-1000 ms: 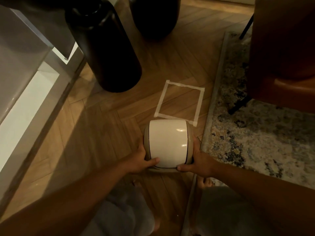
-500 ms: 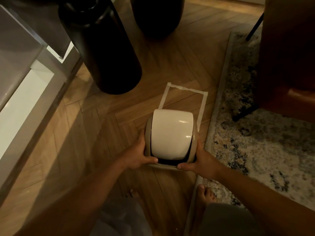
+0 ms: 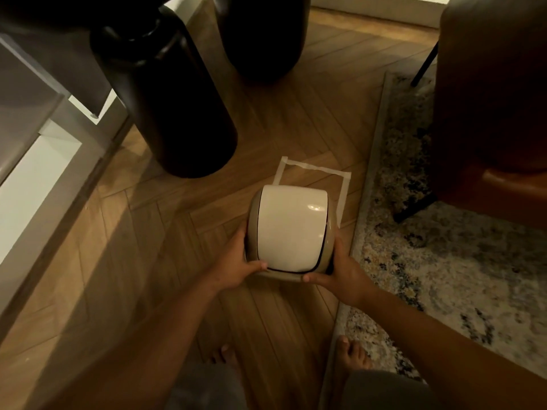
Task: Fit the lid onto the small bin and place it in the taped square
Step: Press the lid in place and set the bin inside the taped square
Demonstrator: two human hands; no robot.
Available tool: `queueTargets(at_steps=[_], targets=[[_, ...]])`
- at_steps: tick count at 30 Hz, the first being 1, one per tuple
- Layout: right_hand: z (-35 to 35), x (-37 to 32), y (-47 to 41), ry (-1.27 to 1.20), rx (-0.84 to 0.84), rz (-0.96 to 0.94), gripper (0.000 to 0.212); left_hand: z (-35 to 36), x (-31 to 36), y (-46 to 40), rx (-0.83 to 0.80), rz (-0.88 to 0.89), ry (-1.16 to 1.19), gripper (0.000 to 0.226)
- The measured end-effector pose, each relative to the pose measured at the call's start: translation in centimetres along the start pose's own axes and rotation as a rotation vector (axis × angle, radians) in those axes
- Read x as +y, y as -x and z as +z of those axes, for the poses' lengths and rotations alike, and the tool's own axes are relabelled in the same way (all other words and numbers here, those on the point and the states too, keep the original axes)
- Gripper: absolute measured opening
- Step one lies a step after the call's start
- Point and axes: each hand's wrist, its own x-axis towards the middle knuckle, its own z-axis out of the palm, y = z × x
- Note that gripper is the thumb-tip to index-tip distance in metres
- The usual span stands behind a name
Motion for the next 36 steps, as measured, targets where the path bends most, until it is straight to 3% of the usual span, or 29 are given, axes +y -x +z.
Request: queueTargets(at_steps=[11, 20, 25, 30, 36], targets=[[-1.3, 0.0, -2.4, -0.124, 0.058, 0.019, 0.127, 0.4, 1.1, -3.5, 0.044, 0.054, -0.073, 0.094], [-2.7, 0.8, -4.6, -0.167, -0.012, -0.005, 0.130, 0.7, 0.8, -6.1, -0.048, 0.013, -0.022, 0.130], [-3.3, 1.0, -5.4, -0.147, 0.041, -0.011, 0.119, 1.4, 0.7, -7.2, 0.023, 0.034, 0.041, 0.126], [-2.6, 0.6, -6.9, -0.119, 0.251, -0.035, 0.102, 1.7, 2.1, -9.6, 0.248, 0.066, -0.076, 0.108], [-3.8, 0.7, -9.1, -0.133, 0.233, -0.027, 0.101, 0.9, 3.0, -12.5, 0.187, 0.055, -0.064, 0.105]])
